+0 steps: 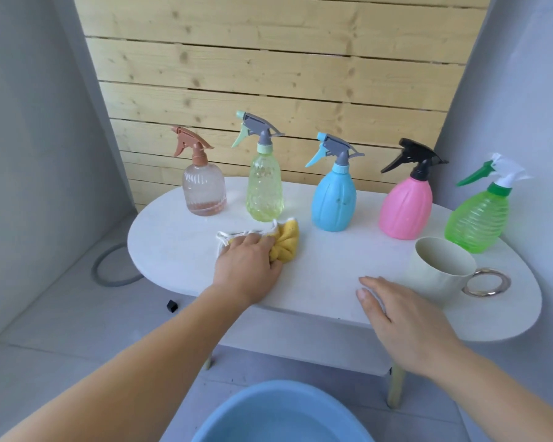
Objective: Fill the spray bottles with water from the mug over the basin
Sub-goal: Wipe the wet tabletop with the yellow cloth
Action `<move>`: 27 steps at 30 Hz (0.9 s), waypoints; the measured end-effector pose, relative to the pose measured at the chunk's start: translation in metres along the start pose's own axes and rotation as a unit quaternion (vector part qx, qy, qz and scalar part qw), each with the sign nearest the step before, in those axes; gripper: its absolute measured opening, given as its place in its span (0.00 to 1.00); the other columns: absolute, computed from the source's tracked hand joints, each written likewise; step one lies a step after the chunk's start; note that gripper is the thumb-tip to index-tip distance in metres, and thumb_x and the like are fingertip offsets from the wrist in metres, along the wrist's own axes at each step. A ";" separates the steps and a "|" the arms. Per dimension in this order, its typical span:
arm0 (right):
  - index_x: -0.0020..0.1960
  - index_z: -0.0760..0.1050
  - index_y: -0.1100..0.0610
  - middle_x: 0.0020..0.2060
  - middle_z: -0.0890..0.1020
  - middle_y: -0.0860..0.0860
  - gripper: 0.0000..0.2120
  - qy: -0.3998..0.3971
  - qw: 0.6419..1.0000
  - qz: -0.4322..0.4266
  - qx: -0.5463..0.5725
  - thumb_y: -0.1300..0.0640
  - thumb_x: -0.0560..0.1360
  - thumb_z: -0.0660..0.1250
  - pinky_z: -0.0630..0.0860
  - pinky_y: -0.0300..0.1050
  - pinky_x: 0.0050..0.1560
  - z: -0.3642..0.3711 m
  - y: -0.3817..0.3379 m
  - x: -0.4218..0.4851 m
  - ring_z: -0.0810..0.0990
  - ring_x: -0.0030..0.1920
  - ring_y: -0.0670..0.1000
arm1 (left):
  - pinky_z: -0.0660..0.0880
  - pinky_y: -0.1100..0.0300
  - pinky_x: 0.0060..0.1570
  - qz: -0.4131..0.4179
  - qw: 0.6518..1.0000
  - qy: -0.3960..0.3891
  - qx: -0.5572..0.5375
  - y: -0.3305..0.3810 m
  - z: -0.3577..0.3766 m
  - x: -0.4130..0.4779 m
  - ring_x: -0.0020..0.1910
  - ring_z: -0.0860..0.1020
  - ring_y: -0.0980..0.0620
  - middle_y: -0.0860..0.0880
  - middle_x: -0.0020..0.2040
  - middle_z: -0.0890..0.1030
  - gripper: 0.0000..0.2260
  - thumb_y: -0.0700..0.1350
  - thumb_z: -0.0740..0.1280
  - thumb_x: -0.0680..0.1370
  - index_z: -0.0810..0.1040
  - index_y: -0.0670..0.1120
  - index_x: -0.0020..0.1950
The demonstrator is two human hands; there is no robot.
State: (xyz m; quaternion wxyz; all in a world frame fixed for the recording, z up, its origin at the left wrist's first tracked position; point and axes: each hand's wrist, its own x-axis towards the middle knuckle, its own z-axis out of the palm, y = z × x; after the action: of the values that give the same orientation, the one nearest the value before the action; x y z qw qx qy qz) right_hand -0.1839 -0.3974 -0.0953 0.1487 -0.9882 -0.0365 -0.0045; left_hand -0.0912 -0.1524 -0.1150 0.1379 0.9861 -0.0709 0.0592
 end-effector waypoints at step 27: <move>0.77 0.62 0.50 0.76 0.62 0.41 0.24 -0.044 0.993 -0.008 0.112 0.45 0.83 0.49 0.49 0.33 0.72 0.004 0.004 0.024 0.54 0.77 0.39 | 0.52 0.57 0.76 0.093 0.987 -0.099 -0.084 -0.055 -0.026 0.000 0.78 0.58 0.51 0.57 0.78 0.66 0.40 0.65 0.46 0.66 0.69 0.59 0.76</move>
State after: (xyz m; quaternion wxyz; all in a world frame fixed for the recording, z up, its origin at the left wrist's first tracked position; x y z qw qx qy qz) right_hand -0.1597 -0.3981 -0.0997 0.2565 -0.9642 -0.0516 0.0421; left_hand -0.0856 -0.0929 -0.1045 0.2065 0.9610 -0.1807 -0.0326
